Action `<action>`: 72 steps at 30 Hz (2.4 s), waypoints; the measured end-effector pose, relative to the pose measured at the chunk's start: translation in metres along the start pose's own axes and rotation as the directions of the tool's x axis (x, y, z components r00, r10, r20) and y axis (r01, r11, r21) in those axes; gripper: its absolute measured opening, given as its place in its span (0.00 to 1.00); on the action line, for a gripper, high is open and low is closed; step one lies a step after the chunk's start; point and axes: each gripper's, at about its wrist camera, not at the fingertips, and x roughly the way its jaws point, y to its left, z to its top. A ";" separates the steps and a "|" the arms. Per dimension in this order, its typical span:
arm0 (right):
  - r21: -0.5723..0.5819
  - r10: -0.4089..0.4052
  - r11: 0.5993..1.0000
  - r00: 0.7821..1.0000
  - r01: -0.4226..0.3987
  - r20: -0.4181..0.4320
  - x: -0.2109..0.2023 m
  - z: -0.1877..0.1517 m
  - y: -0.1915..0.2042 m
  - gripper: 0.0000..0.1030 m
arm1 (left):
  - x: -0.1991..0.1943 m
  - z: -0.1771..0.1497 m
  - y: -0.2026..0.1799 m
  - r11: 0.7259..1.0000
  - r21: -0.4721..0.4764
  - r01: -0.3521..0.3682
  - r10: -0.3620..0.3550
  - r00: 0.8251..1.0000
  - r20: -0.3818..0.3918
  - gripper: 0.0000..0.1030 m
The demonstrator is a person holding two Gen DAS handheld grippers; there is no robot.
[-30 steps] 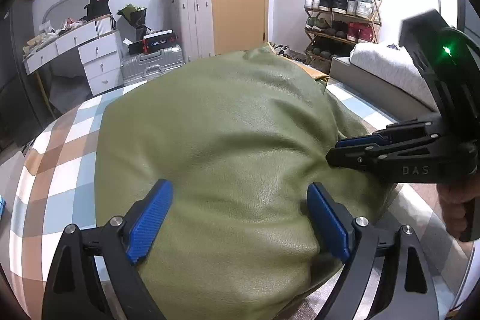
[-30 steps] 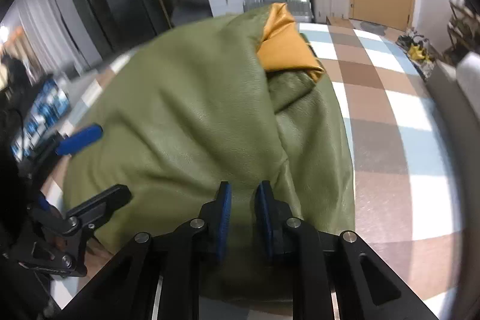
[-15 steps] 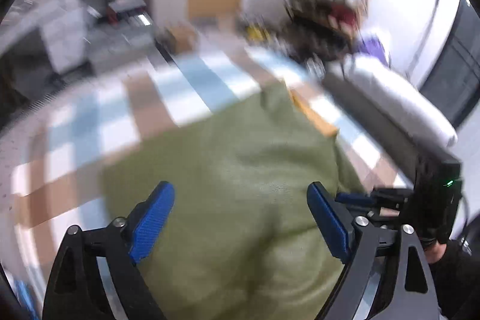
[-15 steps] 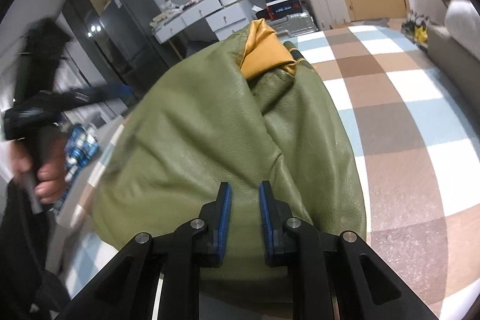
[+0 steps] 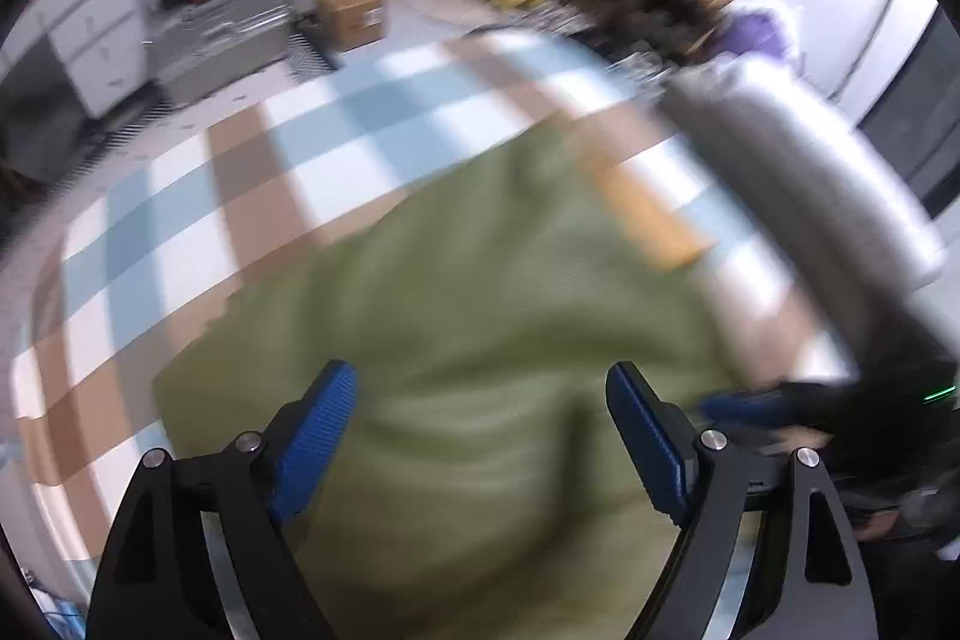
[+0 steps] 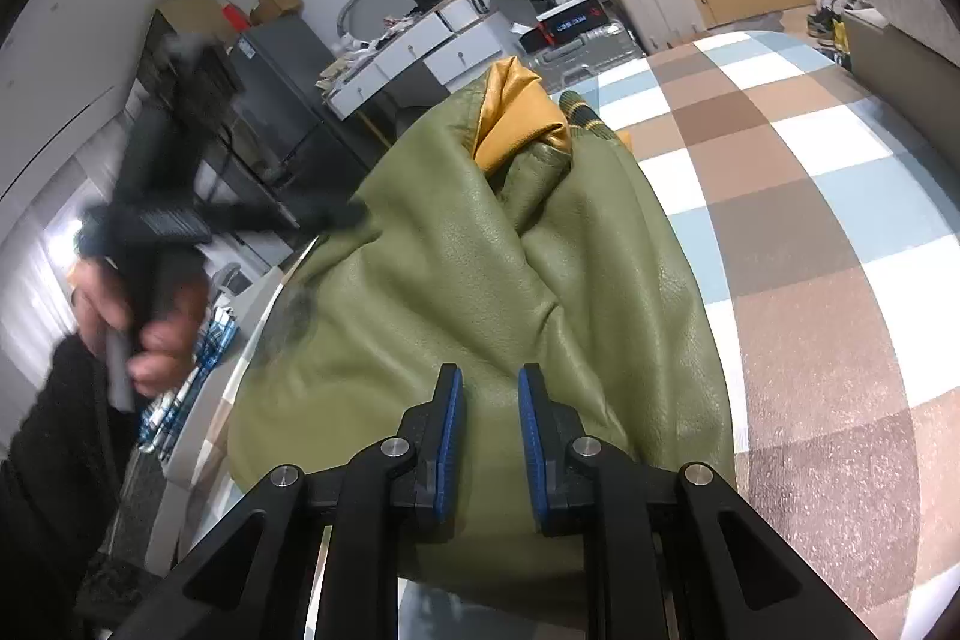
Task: Fold large clothes
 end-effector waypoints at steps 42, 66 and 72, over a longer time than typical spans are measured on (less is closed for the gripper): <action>0.191 0.051 0.974 0.939 -0.122 0.339 -0.071 -0.010 -0.041 0.38 | 0.055 -0.107 -0.077 0.991 -0.040 0.125 -0.125 0.992 0.011 0.77; 0.310 0.052 0.927 0.891 -0.211 0.451 -0.094 -0.018 -0.066 0.47 | 0.073 -0.083 -0.110 0.830 -0.129 0.542 -0.531 0.840 0.115 0.78; 0.326 0.061 0.916 0.886 -0.232 0.460 -0.094 -0.019 -0.071 0.48 | 0.130 -0.078 -0.110 0.781 -0.232 0.579 -0.581 0.811 0.068 0.74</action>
